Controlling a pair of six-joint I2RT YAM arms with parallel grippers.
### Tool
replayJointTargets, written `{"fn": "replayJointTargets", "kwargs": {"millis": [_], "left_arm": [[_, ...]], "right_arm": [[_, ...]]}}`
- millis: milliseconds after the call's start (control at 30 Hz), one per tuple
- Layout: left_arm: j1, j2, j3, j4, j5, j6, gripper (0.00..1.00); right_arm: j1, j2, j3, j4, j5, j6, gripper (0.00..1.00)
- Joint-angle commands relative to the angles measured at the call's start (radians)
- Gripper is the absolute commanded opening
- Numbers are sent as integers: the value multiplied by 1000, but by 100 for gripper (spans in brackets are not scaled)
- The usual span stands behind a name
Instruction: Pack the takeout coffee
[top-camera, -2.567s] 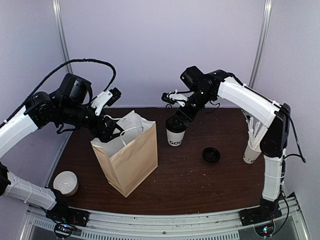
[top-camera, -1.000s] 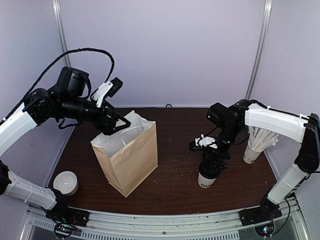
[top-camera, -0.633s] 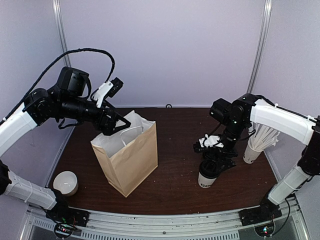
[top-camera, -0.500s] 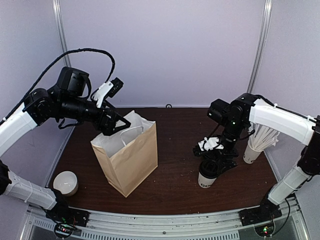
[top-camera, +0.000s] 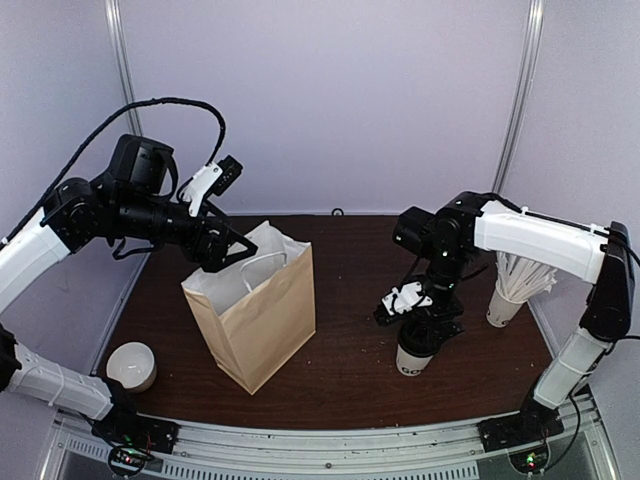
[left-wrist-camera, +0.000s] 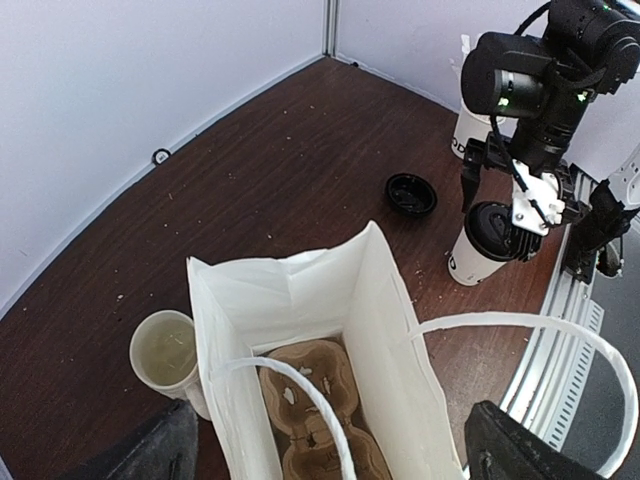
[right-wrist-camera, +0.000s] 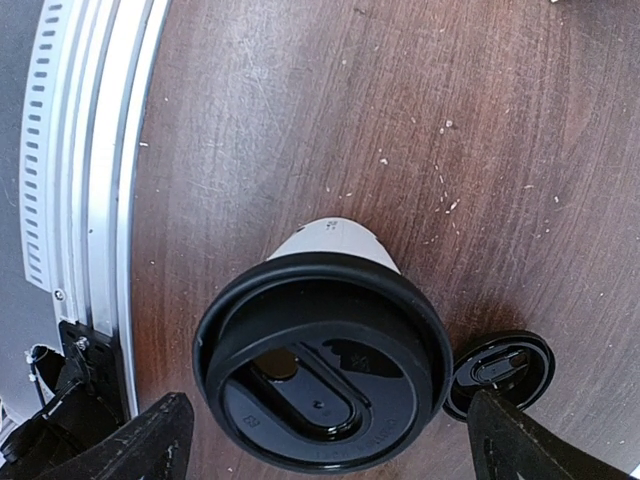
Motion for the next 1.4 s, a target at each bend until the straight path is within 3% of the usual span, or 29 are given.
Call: {"fn": "replayJointTargets", "kwargs": {"millis": [0,700,1367], "left_arm": [[5,-29,-13,14,-13,17,97],[4,-20,-21,18,-11,17,97],[4,-20,-10,4,-25,9,97]], "right_arm": [[17,18,-23,21,45,-11,99],[68,-31,-16,-19,82,33,97],[86,-22,-91,60,118,60,83]]}}
